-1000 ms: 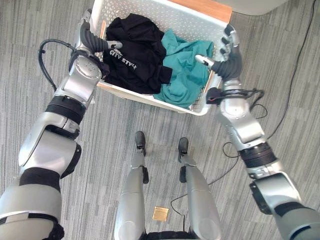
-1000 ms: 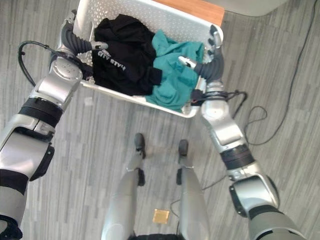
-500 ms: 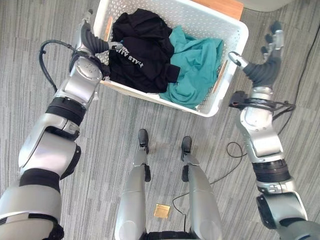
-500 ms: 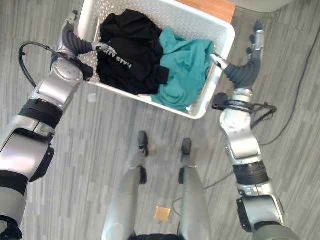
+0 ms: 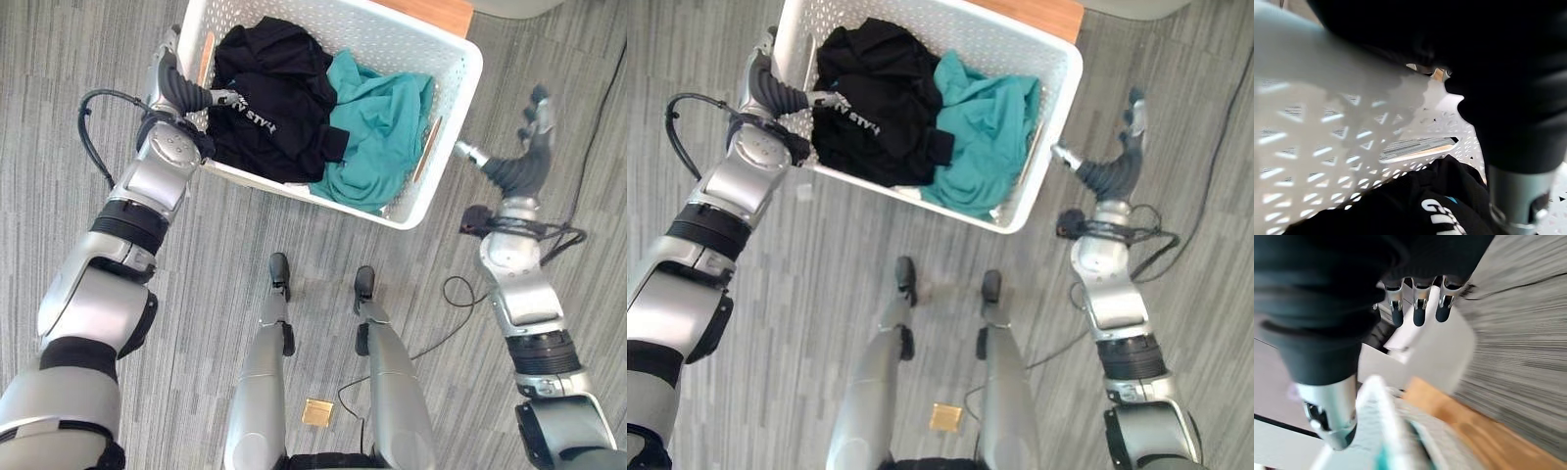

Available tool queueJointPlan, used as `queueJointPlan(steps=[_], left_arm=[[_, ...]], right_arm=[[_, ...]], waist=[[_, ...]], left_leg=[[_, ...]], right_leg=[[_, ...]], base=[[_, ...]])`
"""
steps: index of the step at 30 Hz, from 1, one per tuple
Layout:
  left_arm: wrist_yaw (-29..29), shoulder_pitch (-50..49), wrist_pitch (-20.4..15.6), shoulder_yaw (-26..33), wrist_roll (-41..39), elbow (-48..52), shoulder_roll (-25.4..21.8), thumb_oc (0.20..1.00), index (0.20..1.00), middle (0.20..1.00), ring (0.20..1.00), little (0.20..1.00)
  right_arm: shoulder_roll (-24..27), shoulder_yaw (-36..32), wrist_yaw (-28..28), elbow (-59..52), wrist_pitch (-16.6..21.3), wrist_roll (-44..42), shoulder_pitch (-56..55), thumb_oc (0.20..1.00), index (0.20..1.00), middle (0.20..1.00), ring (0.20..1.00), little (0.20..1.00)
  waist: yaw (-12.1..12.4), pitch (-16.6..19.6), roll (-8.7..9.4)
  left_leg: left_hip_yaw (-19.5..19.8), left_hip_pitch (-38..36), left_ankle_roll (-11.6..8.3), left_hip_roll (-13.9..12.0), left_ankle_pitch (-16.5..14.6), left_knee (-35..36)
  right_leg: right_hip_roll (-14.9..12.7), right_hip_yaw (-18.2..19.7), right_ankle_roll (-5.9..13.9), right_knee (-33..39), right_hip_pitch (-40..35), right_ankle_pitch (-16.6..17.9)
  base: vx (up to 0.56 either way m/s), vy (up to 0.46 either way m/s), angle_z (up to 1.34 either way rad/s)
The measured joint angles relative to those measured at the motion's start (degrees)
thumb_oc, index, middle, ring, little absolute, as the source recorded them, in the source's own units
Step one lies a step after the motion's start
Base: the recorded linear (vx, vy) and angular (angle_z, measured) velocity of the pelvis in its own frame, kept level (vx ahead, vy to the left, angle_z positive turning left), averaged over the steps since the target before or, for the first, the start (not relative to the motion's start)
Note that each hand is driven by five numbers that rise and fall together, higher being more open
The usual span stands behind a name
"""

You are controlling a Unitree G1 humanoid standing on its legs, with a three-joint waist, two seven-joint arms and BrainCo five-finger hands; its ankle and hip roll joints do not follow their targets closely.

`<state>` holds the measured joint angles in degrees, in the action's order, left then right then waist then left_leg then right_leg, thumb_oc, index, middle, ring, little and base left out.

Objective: Grab the laundry basket,head to the washer,open it,put in the laundry and shut it.

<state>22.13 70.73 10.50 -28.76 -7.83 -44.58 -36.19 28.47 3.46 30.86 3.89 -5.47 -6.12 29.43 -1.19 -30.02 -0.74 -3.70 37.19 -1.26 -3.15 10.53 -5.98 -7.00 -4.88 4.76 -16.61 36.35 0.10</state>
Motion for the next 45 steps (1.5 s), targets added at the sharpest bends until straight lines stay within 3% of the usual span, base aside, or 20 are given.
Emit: queueJointPlan(steps=[6,14,24,32,45], left_arm=[[-0.06,-0.65,0.0,1.23,0.05,0.82,-0.02,1.0,1.0,1.0,1.0,1.0],[-0.15,-0.64,-0.07,1.31,-0.27,1.02,-0.02,1.0,1.0,1.0,1.0,1.0],[-0.19,-0.68,-0.05,0.97,-0.69,0.9,0.48,1.0,1.0,1.0,1.0,1.0],[-0.19,-1.82,-0.12,0.98,-0.64,2.49,0.48,1.0,1.0,1.0,1.0,1.0],[-0.16,-1.94,0.04,0.63,-1.25,2.18,0.51,1.0,1.0,1.0,1.0,1.0]], right_arm=[[-0.97,0.8,-1.1,2.21,-0.04,-2.71,1.12,1.0,1.0,1.0,1.0,1.0],[-3.9,4.61,-0.92,7.01,0.06,-4.5,11.86,1.0,1.0,1.0,1.0,1.0],[-4.14,8.22,-0.48,12.98,-0.68,-5.51,12.93,1.0,1.0,1.0,1.0,1.0],[-7.99,7.75,-0.96,11.23,-0.52,-6.63,10.44,1.0,1.0,1.0,1.0,1.0],[-10.34,8.11,0.35,13.09,1.6,-14.1,13.72,1.0,1.0,1.0,1.0,1.0]], waist=[[0.08,0.0,0.0],[0.64,0.0,-0.02],[1.08,0.0,-0.03],[1.02,0.01,-0.06],[1.56,0.11,-2.16]], left_leg=[[0.03,0.11,0.01,0.0,0.01,0.01],[0.06,0.48,0.01,0.02,0.02,-0.04],[0.21,0.53,0.01,0.02,0.01,-1.11],[0.15,0.87,0.06,0.05,-0.09,-1.53],[-0.28,0.95,0.14,0.11,-0.17,-1.82]], right_leg=[[-0.01,-0.04,-0.01,-0.03,0.11,0.0],[-0.05,-0.07,-0.05,-0.22,0.55,-0.02],[-0.12,-0.13,-0.3,-1.22,0.52,-0.19],[-0.27,-0.13,-0.67,-1.35,0.83,-0.49],[-0.4,0.56,-0.84,-3.16,1.9,-1.05]], base=[[0.0,0.0,0.0],[0.0,0.0,0.0],[0.0,0.0,0.0],[0.0,0.005,0.0],[0.0,0.023,-0.01]])
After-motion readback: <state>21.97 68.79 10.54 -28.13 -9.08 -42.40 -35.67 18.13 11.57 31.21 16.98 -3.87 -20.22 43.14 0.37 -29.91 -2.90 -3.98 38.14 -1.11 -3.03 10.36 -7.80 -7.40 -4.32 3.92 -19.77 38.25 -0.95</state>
